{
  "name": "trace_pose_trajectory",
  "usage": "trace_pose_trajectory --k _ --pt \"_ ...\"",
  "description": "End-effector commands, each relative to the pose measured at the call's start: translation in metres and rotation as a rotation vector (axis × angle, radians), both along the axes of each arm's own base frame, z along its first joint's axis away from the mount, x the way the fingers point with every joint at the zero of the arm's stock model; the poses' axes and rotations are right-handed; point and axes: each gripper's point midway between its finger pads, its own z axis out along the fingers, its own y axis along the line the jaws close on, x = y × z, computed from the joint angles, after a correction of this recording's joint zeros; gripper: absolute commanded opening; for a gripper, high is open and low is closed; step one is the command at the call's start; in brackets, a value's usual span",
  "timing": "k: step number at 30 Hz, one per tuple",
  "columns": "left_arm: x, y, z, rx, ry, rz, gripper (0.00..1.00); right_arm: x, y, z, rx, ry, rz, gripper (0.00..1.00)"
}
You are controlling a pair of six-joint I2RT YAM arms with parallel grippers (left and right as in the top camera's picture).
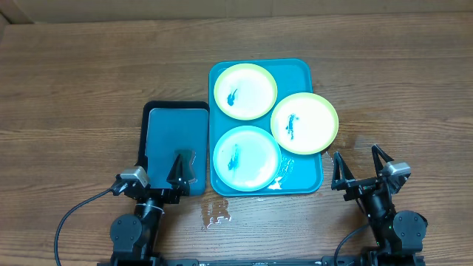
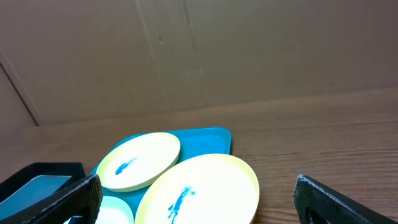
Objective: Clean dirty plates on tray and stack at the side
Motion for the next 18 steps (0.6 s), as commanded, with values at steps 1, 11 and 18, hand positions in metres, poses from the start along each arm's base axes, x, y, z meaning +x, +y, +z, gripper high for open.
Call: trace_pose_trajectory --k 1,11,18 --pt "0.0 0.004 0.0 0.027 -0.007 0.019 1.0 0.0 -0.001 -0.002 0.001 -0.004 -0.004 1.0" --pt "0.002 0.028 0.004 0.034 -0.021 0.157 1.0 0.0 -0.001 0.005 0.001 -0.031 -0.003 1.0" --pt "-0.001 -0.006 0.019 -0.057 -0.074 -0.034 1.0 -0.005 0.018 0.001 0.118 0.023 0.108 1.0"
